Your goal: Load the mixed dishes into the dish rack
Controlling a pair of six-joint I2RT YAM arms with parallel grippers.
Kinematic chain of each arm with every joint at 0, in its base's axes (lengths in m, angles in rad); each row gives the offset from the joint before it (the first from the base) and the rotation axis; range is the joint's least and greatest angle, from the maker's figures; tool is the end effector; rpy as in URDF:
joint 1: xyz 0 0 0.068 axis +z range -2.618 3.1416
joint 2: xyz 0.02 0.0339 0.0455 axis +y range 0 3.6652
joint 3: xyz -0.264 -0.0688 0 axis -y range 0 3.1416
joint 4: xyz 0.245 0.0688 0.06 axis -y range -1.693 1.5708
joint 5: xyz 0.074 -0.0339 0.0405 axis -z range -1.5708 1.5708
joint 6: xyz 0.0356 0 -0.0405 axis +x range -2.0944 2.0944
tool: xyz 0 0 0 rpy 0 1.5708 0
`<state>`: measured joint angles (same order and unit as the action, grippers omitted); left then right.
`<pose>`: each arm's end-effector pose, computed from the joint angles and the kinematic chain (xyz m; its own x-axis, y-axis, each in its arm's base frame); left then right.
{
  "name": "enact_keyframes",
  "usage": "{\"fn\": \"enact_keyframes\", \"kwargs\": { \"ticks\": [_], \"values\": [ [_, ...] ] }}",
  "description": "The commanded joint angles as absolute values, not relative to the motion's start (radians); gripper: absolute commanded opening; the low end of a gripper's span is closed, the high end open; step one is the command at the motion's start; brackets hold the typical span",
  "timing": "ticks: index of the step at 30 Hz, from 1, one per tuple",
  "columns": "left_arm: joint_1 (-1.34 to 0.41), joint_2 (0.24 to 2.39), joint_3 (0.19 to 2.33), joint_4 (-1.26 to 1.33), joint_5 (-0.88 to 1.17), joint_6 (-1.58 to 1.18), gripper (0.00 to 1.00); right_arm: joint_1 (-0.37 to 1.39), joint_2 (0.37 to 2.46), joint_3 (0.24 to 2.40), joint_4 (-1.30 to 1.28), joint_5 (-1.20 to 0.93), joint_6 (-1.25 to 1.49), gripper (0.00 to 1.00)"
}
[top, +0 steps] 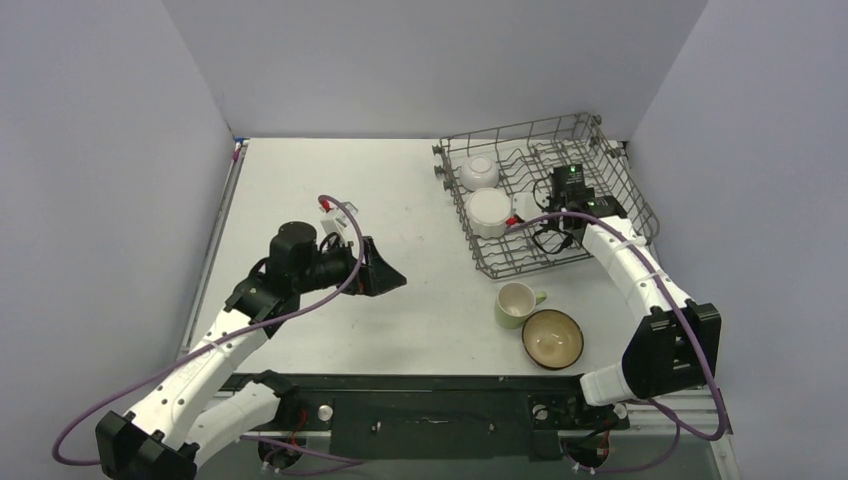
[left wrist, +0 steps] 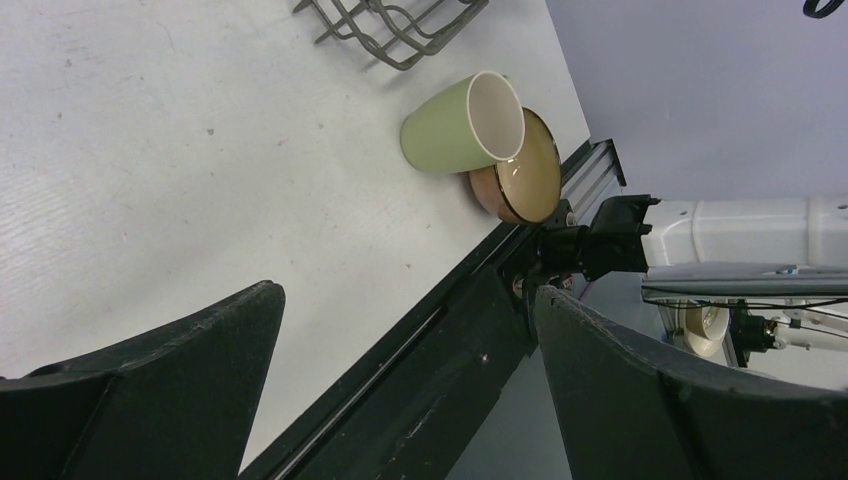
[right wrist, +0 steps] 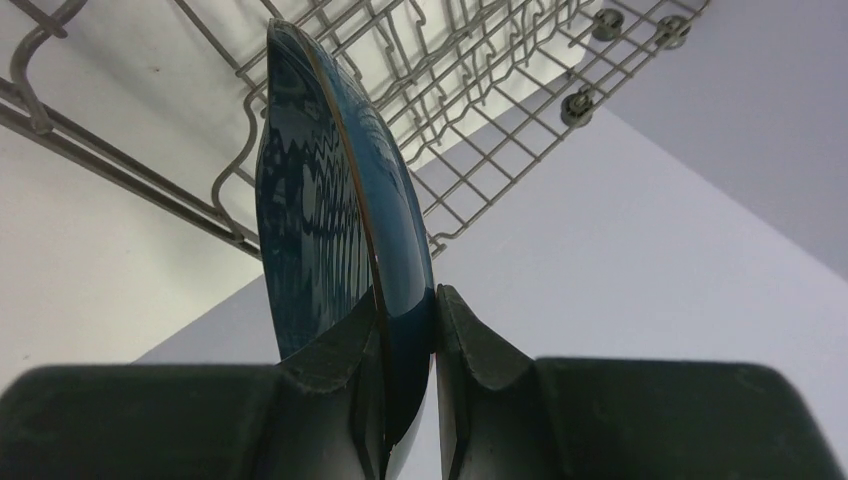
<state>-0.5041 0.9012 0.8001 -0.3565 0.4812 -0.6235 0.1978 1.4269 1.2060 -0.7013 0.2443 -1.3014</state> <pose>0.1677 -0.1113 0.3088 -0.7763 -0.1628 -0.6089 0.4169 0.5919 -0.6898 0.2957 0.0505 0.2931 -0.1623 -0.9864 0.0250 -0.7658 0.1099 -0.6336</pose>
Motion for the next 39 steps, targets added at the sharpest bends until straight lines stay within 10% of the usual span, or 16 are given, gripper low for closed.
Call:
{"fn": "enact_keyframes", "kwargs": {
  "ticks": [1,39],
  "values": [
    [-0.522,0.898,0.780,-0.278,0.520,-0.636,0.96,0.198,1.398,1.248,-0.525,0.246,-1.490,0.00],
    [-0.559,0.778,0.719,-0.276,0.497,-0.646,0.96,0.280,1.413,0.990,-0.443,0.107,-1.781,0.00]
  ]
}}
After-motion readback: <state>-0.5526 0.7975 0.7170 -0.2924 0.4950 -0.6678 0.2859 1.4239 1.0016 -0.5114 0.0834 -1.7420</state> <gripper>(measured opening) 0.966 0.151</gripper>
